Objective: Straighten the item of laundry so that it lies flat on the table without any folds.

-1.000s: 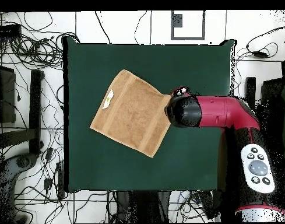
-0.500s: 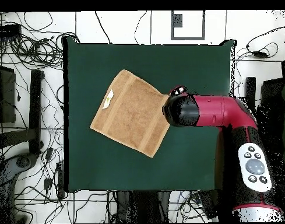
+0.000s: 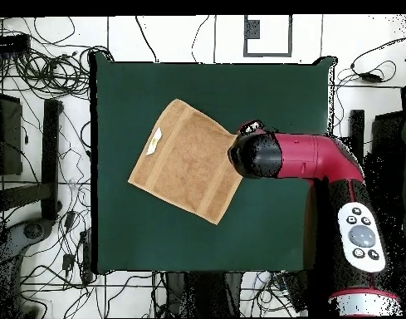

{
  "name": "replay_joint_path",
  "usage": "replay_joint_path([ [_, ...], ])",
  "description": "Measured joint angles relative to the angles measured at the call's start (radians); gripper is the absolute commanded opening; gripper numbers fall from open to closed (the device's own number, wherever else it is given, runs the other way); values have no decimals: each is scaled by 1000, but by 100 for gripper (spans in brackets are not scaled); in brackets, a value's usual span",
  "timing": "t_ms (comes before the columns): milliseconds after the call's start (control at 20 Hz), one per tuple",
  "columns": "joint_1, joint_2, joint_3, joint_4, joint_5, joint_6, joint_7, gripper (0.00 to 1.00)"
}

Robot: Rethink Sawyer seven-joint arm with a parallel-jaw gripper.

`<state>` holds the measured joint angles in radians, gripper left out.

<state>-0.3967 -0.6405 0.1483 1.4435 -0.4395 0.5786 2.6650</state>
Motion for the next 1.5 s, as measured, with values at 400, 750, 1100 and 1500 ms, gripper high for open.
replay_joint_path([
  [400, 30, 3, 0, -16, 38, 0, 0, 100],
  [750, 47, 4, 0, -42, 64, 0, 0, 100],
  [1100, 48, 7, 0, -71, 85, 0, 0, 100],
  [1500, 49, 11, 0, -101, 118, 0, 0, 100],
])
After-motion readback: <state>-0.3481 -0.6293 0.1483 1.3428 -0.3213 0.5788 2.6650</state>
